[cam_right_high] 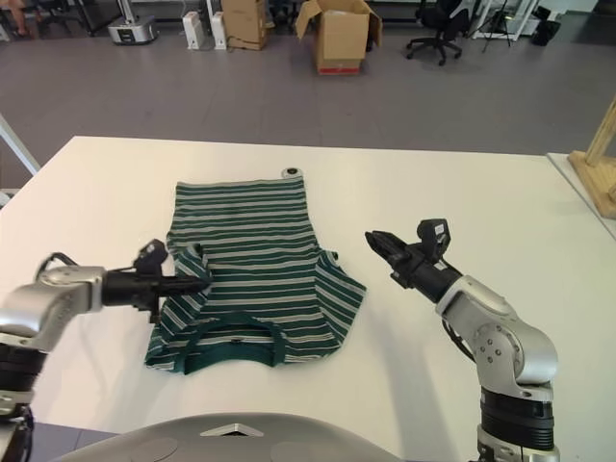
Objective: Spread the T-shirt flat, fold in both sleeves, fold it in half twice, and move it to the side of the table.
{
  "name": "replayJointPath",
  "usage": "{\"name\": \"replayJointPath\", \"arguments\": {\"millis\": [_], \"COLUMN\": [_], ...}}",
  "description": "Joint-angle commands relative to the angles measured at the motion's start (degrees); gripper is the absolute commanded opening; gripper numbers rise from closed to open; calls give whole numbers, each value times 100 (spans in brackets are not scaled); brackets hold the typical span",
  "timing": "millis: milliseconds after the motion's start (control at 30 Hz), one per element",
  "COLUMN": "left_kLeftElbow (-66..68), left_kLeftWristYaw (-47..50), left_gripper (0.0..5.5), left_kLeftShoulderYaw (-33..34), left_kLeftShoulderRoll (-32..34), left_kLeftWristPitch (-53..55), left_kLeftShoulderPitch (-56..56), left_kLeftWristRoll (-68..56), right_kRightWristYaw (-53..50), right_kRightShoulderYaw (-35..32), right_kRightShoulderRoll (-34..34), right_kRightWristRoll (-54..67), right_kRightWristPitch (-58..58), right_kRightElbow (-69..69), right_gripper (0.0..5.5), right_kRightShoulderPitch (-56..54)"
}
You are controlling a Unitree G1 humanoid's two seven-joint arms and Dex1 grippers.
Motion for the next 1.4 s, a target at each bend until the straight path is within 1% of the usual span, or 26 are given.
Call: {"name": "replayJointPath", "arguments": {"millis": [33, 67, 133, 167, 200, 267, 300, 500, 600, 700, 833, 933, 1033, 1100, 1300, 1400], "left_kLeftElbow": [-338, -409, -223, 2, 164, 237, 204, 134, 111, 88, 91, 90, 13, -68, -217, -236], "left_kLeftWristYaw": [109, 206, 874, 1294, 1658, 2012, 2122, 2501, 2558, 2564, 2578, 2576, 2580, 2585, 2582, 2577], "left_gripper": [80, 86, 86, 86, 86, 86, 91, 91, 91, 91, 91, 91, 91, 91, 91, 91], "left_kLeftShoulderYaw": [319, 608, 1635, 2095, 2381, 2569, 2609, 2732, 2732, 2723, 2727, 2739, 2733, 2712, 2650, 2638], "left_kLeftShoulderRoll": [-89, -151, -568, -743, -857, -922, -971, -1209, -1240, -1228, -1237, -1218, -1235, -1281, -1358, -1370], "left_kLeftWristPitch": [495, 626, 994, 959, 841, 689, 670, 403, 350, 328, 266, 217, 215, 215, 228, 221], "left_kLeftShoulderPitch": [-69, -131, -621, -871, -1007, -954, -878, -689, -680, -652, -643, -610, -537, -473, -374, -350], "left_kLeftWristRoll": [-550, -816, -1711, -1946, -1974, -1902, -1920, -1959, -1996, -2007, -1997, -1993, -2014, -2043, -2084, -2070], "right_kRightWristYaw": [19, 78, 195, 263, 357, 524, 612, 957, 1040, 1227, 1250, 1259, 1564, 1738, 1474, 1206], "right_kRightShoulderYaw": [-8, 25, 139, 230, 337, 543, 653, 1280, 1586, 1559, 1454, 962, 498, 372, 871, 1522], "right_kRightShoulderRoll": [-101, -150, -290, -364, -439, -536, -589, -735, -788, -854, -955, -1141, -1248, -1238, -813, -468], "right_kRightWristRoll": [3, -24, -101, -137, -184, -301, -386, -918, -1182, -1061, -1149, -1046, -403, 147, 644, 356], "right_kRightWristPitch": [85, 99, 208, 314, 373, 409, 413, 300, 286, 361, 293, 267, 607, 964, 1517, 1536], "right_kRightElbow": [86, 162, 328, 424, 509, 704, 781, 1370, 1628, 1518, 1633, 1844, 1297, 752, 131, 212], "right_gripper": [95, 95, 95, 95, 95, 95, 116, 116, 64, 1, 1, 1, 1, 1, 1, 1], "right_kRightShoulderPitch": [-25, -33, 12, 95, 174, 256, 287, 288, 276, 369, 358, 200, 86, -143, -645, -724]}}
